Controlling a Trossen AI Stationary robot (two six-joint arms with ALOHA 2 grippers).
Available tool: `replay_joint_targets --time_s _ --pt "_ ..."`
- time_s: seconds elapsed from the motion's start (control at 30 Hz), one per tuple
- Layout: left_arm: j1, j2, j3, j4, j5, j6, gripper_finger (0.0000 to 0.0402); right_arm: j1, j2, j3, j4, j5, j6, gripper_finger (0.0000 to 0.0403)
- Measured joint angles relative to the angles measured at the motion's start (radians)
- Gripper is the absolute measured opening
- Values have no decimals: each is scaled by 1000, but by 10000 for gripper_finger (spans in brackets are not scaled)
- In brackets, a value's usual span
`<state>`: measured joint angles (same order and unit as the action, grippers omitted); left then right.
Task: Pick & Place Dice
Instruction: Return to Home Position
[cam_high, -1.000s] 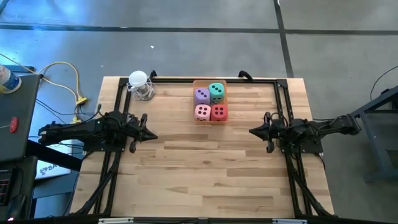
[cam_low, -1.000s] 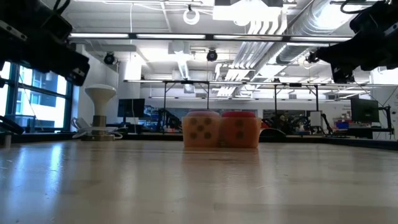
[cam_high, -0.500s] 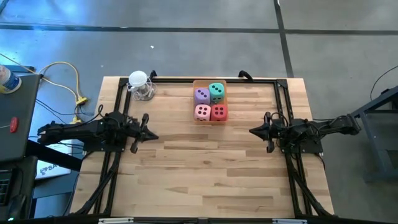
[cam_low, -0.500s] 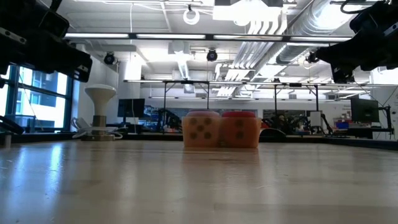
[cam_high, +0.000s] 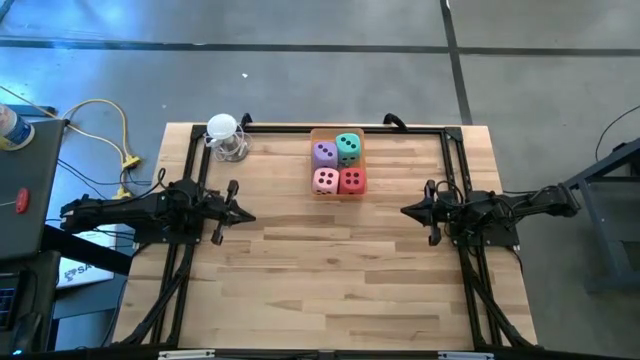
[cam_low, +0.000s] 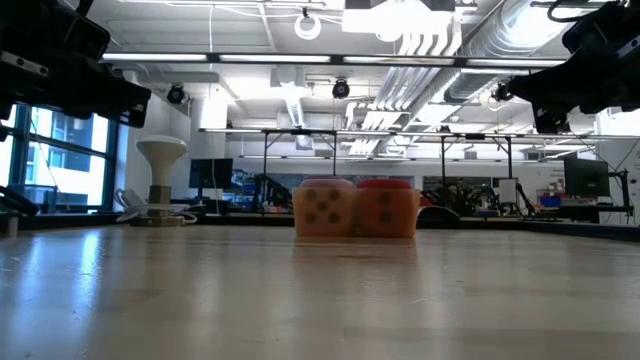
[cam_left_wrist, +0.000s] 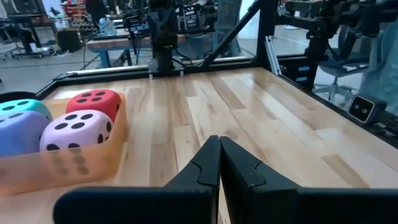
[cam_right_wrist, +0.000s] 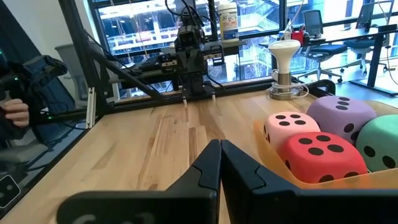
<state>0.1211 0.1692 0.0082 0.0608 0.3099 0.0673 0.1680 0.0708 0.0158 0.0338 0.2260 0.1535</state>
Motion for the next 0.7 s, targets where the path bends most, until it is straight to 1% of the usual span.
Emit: replay_joint_targets --time_s 0.2,0.43,0.7 --pt "0 0 0 0 0 -27 0 0 0 0 0 0 0 1" --pt "0 0 0 0 0 -122 0 0 0 0 0 0 0 1" --pt "0 0 0 0 0 -126 0 0 0 0 0 0 0 1"
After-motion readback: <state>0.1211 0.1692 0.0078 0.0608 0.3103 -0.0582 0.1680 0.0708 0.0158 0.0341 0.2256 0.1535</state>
